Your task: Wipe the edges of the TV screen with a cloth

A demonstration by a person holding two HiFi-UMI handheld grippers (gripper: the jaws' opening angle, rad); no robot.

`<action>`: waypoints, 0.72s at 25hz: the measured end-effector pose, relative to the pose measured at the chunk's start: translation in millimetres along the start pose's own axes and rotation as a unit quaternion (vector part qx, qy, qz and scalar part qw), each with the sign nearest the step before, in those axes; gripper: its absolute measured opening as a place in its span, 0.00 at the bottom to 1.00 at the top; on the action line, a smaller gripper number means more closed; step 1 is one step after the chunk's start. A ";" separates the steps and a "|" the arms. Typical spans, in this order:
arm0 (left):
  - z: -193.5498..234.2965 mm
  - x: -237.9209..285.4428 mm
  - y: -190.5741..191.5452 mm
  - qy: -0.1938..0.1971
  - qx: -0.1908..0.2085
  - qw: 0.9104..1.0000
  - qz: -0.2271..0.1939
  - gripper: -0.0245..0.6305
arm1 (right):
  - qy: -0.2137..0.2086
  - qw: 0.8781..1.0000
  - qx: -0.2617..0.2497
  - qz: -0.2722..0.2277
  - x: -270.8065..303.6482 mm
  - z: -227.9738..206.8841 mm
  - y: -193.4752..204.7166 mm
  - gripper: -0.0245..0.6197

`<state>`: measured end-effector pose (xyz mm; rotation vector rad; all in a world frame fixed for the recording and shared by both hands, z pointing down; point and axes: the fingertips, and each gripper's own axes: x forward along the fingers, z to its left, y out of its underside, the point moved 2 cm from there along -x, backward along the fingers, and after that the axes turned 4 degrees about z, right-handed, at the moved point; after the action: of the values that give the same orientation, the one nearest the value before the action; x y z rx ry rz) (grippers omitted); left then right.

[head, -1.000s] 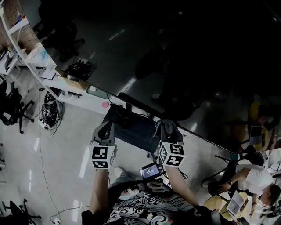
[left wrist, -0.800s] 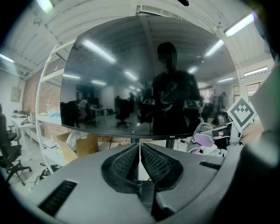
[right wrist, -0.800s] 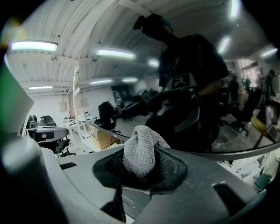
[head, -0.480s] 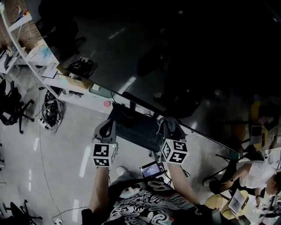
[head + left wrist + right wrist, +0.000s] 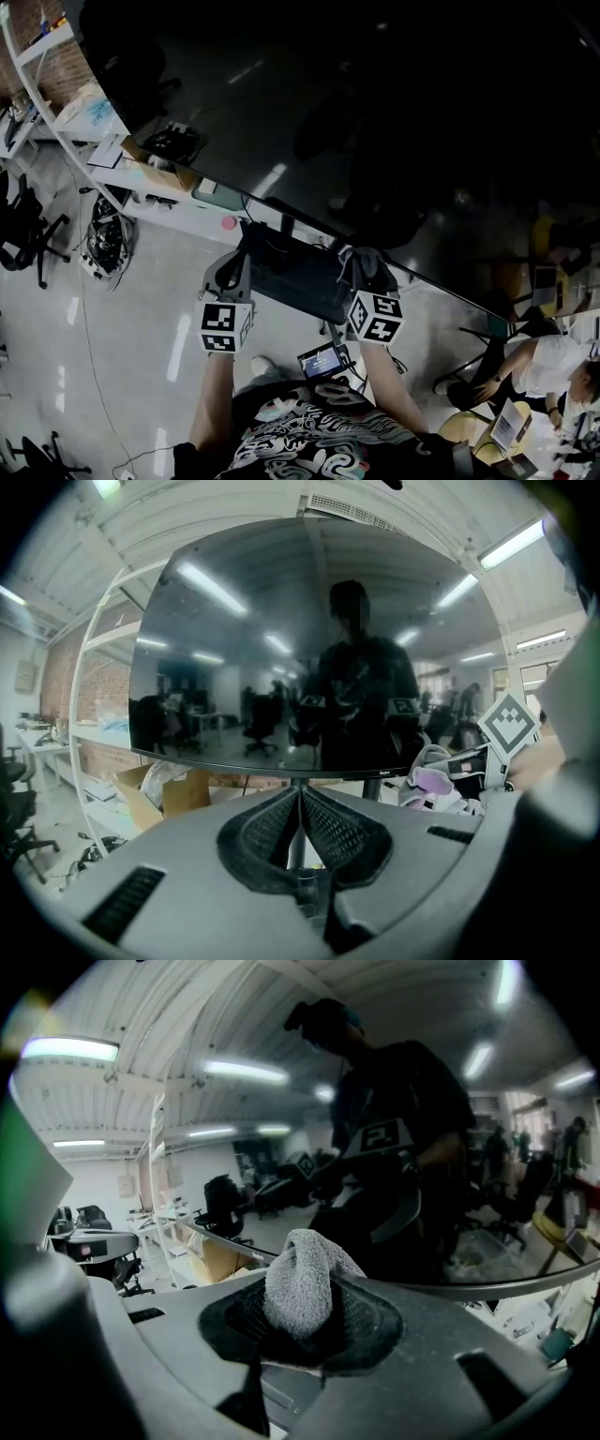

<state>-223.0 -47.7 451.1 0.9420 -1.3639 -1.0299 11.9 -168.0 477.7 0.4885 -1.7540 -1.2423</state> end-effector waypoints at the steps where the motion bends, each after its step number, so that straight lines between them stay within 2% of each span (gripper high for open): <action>1: 3.0 -0.6 -0.2 0.001 0.000 1.000 -0.001 0.07 | 0.002 1.000 0.000 0.000 0.9 1.5 -0.5 0.27; 12: 25.3 -7.2 7.5 0.010 -0.004 1.000 -0.004 0.07 | 0.000 1.000 0.003 0.003 13.3 18.6 -2.8 0.27; 18: 44.5 -11.6 6.0 0.001 -0.012 1.000 -0.012 0.07 | -0.003 1.000 0.005 0.008 18.3 26.4 -3.4 0.27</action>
<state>-266.7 -32.3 453.8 0.9437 -1.3382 -1.0610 -20.3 -168.7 480.5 0.4759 -1.7660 -1.2244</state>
